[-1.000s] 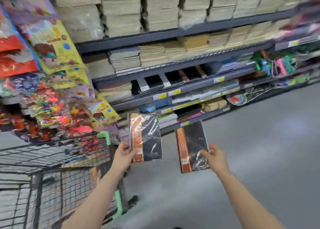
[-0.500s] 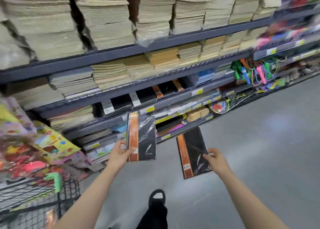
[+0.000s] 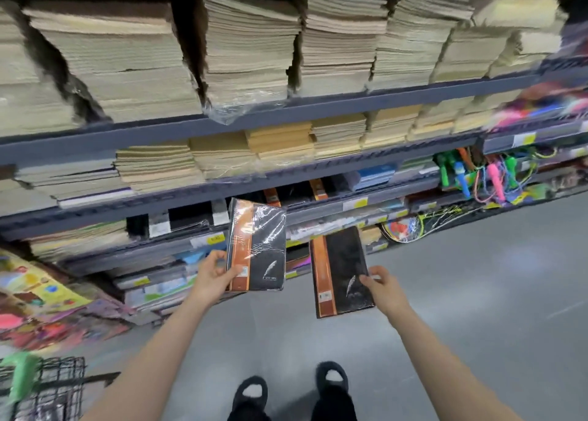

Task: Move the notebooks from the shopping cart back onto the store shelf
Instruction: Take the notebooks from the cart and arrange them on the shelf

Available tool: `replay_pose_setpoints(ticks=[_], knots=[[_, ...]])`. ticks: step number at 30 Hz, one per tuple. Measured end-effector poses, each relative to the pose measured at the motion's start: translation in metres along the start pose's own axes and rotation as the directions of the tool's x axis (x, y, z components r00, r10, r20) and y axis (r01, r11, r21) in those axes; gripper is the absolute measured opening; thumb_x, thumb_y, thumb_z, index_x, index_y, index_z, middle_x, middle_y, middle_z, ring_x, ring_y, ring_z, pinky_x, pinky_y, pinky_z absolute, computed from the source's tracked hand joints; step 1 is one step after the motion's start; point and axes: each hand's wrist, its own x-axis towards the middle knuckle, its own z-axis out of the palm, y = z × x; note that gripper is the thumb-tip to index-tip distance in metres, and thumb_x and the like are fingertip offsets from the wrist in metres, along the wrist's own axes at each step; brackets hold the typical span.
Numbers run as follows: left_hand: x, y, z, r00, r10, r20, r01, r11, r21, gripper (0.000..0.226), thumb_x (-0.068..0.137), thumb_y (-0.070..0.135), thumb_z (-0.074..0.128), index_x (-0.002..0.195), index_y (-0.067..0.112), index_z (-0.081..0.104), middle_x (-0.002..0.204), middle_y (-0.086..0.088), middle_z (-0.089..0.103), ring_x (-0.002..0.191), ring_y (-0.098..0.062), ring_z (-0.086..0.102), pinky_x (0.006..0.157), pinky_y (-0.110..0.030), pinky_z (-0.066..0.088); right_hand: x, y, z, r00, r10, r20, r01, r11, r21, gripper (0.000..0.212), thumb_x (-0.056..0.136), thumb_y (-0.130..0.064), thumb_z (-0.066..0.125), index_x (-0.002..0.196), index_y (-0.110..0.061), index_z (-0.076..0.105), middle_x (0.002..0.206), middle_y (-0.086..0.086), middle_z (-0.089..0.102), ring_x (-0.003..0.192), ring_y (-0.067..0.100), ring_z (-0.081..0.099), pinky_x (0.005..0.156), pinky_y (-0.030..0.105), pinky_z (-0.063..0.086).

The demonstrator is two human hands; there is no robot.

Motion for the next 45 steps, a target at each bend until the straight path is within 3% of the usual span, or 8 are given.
replay_pose_setpoints(ticks=[7, 16, 21, 25, 29, 35, 39, 45], knots=[[-0.033, -0.01, 0.026, 0.965, -0.087, -0.248, 0.036, 0.978, -0.204, 0.019, 0.084, 0.001, 0.062, 0.09, 0.012, 0.047, 0.048, 0.01, 0.059, 0.041, 0.001, 0.05, 0.04, -0.012, 0.035, 0.069, -0.016, -0.017, 0.979, -0.061, 0.196, 0.066, 0.998, -0.019, 0.02, 0.088, -0.014, 0.059, 0.104, -0.004, 0.055, 0.105, 0.019, 0.058, 0.09, 0.029, 0.058, 0.084, 0.04, 0.046], [-0.029, -0.034, 0.021, 0.93, -0.109, -0.352, -0.005, 0.951, -0.309, 0.023, 0.083, 0.012, 0.067, 0.097, 0.017, 0.049, 0.068, -0.003, 0.063, 0.048, -0.011, 0.045, 0.043, -0.019, 0.033, 0.118, -0.058, 0.013, 0.966, -0.118, 0.232, 0.114, 0.993, 0.032, 0.019, 0.091, -0.022, 0.054, 0.106, -0.011, 0.051, 0.118, 0.014, 0.055, 0.09, 0.023, 0.05, 0.068, 0.029, 0.038], [0.034, -0.064, 0.017, 0.94, 0.004, -0.341, -0.11, 0.95, -0.293, 0.053, 0.052, 0.048, 0.078, 0.092, 0.027, 0.05, 0.081, 0.001, 0.074, 0.069, -0.015, 0.06, 0.062, -0.028, 0.041, 0.18, -0.072, 0.068, 0.943, -0.26, 0.206, 0.236, 0.962, 0.135, 0.034, 0.092, -0.023, 0.052, 0.122, -0.006, 0.05, 0.122, 0.011, 0.054, 0.104, 0.026, 0.051, 0.082, 0.03, 0.035], [0.087, -0.092, 0.024, 0.945, 0.133, -0.297, -0.221, 0.932, -0.286, 0.077, 0.038, 0.061, 0.084, 0.094, 0.023, 0.048, 0.074, -0.003, 0.074, 0.051, -0.008, 0.056, 0.046, -0.018, 0.04, 0.233, -0.085, 0.114, 0.918, -0.371, 0.142, 0.332, 0.913, 0.238, 0.031, 0.092, -0.021, 0.053, 0.117, -0.005, 0.052, 0.107, 0.006, 0.054, 0.095, 0.02, 0.049, 0.082, 0.033, 0.038], [0.135, -0.121, 0.03, 0.924, 0.222, -0.312, -0.338, 0.855, -0.394, 0.042, 0.072, 0.024, 0.075, 0.104, 0.019, 0.048, 0.075, -0.005, 0.074, 0.061, -0.011, 0.067, 0.052, -0.021, 0.052, 0.28, -0.093, 0.143, 0.877, -0.476, 0.069, 0.449, 0.862, 0.234, 0.014, 0.09, -0.02, 0.055, 0.082, -0.009, 0.056, 0.072, 0.007, 0.055, 0.068, 0.02, 0.048, 0.07, 0.031, 0.037], [0.181, -0.148, 0.034, 0.808, 0.469, -0.358, -0.575, 0.761, -0.301, 0.074, 0.038, 0.05, 0.089, 0.093, 0.019, 0.051, 0.076, -0.008, 0.073, 0.059, -0.013, 0.067, 0.055, -0.024, 0.056, 0.304, -0.079, 0.147, 0.682, -0.731, -0.024, 0.73, 0.682, -0.03, 0.046, 0.086, -0.036, 0.059, 0.127, -0.015, 0.053, 0.118, 0.011, 0.062, 0.109, 0.025, 0.057, 0.081, 0.023, 0.035], [0.191, -0.156, 0.037, 0.786, 0.503, -0.359, -0.606, 0.741, -0.289, 0.056, 0.045, 0.053, 0.087, 0.087, 0.032, 0.056, 0.081, -0.01, 0.073, 0.062, -0.018, 0.065, 0.06, -0.038, 0.046, 0.285, -0.056, 0.141, 0.431, -0.895, 0.118, 0.878, 0.386, -0.283, 0.045, 0.079, -0.053, 0.06, 0.12, -0.034, 0.057, 0.124, -0.007, 0.06, 0.11, 0.02, 0.058, 0.086, 0.028, 0.045], [0.188, -0.146, 0.041, 0.787, 0.511, -0.345, -0.601, 0.761, -0.244, 0.069, 0.042, 0.056, 0.086, 0.095, 0.025, 0.054, 0.085, -0.015, 0.072, 0.066, -0.02, 0.066, 0.059, -0.033, 0.05, 0.288, -0.049, 0.155, 0.339, -0.932, 0.127, 0.822, 0.228, -0.522, 0.037, 0.085, -0.055, 0.049, 0.117, -0.039, 0.059, 0.129, -0.015, 0.057, 0.107, 0.014, 0.06, 0.081, 0.03, 0.05]])
